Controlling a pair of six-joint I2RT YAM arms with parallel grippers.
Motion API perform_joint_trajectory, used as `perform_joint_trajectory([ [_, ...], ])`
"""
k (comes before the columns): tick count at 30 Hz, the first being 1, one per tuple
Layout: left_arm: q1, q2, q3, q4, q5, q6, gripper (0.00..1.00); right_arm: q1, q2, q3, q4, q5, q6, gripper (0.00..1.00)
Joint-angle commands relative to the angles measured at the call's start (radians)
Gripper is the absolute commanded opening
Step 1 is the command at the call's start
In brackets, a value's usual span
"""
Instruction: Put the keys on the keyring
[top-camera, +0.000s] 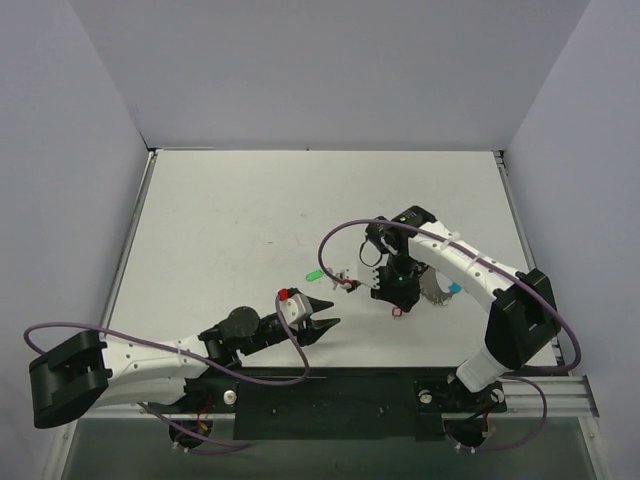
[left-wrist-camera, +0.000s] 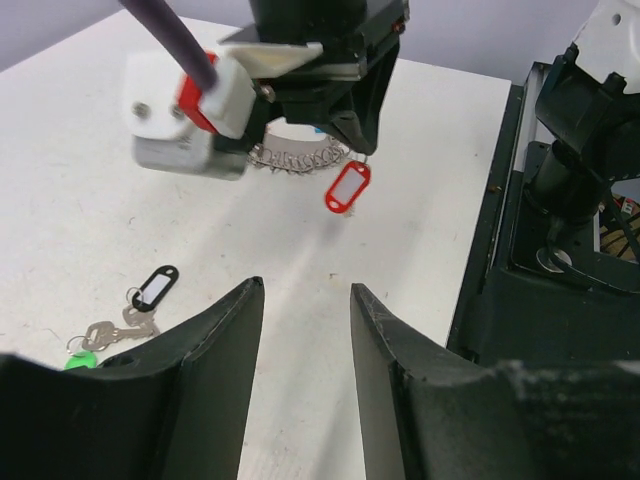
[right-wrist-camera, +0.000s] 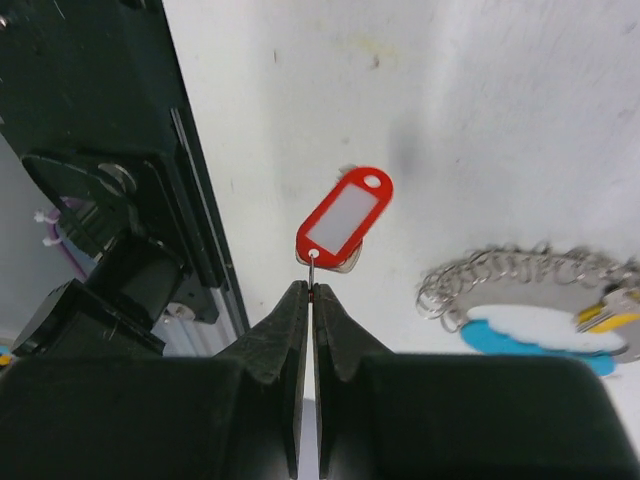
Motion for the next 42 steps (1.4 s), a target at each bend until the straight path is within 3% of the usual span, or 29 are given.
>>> perform_joint_trajectory([
  [1, 0.003, -0.097, -0.014, -0.084, -0.044, 0.032, 0.50, -0.055, -0.037, -0.079, -0.115, 0.126, 0.049, 0.00],
  [7, 0.003, -0.245, -0.008, -0.220, -0.072, 0.060, 0.50, -0.130, -0.023, -0.163, -0.161, 0.226, 0.048, 0.00],
  [12, 0.001, -0.339, 0.009, -0.306, -0.084, 0.067, 0.50, -0.136, 0.083, -0.185, -0.132, 0.274, 0.089, 0.00],
  [18, 0.001, -0.437, 0.033, -0.388, -0.092, 0.074, 0.50, -0.104, 0.313, -0.081, -0.070, 0.288, 0.153, 0.00],
  [24, -0.002, -0.520, 0.020, -0.428, -0.110, 0.071, 0.50, -0.072, 0.416, 0.021, -0.060, 0.285, 0.200, 0.00],
  [42, -0.003, -0.517, 0.012, -0.415, -0.106, 0.072, 0.50, -0.061, 0.525, 0.105, -0.023, 0.234, 0.273, 0.00],
])
